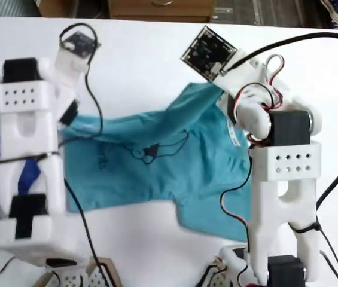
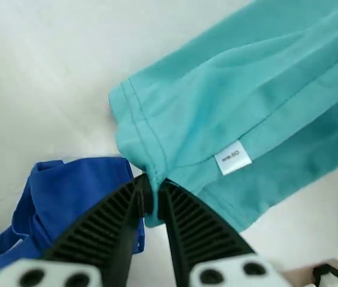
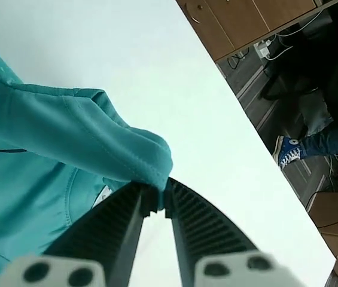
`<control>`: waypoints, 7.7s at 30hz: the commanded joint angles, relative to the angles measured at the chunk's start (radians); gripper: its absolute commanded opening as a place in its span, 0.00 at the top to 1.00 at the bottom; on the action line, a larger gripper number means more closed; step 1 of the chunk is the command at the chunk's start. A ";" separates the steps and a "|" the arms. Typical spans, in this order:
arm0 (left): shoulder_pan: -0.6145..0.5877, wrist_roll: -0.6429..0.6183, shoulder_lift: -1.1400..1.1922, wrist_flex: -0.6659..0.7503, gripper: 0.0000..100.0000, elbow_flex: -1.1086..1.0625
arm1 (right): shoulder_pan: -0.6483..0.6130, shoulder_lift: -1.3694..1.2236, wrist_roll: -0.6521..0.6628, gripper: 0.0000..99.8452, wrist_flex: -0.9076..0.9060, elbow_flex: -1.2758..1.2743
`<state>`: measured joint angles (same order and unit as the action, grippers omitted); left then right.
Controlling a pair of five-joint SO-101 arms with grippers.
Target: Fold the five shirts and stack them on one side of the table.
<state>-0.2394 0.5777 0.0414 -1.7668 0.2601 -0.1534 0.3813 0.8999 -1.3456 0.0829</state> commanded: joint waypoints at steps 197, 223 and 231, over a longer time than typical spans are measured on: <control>-0.020 0.133 -0.235 0.227 0.98 -0.707 | 0.114 0.539 0.006 0.98 0.093 -0.778; -0.020 0.176 -0.311 0.284 0.98 -0.880 | 0.176 0.601 0.008 0.98 0.076 -0.890; -0.020 0.186 -0.316 0.358 0.98 -0.995 | 0.176 0.601 0.008 0.98 0.071 -0.936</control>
<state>-0.2608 0.7603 -0.2378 -1.4354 -0.7204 0.0138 0.9521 0.8999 -1.2720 -0.8546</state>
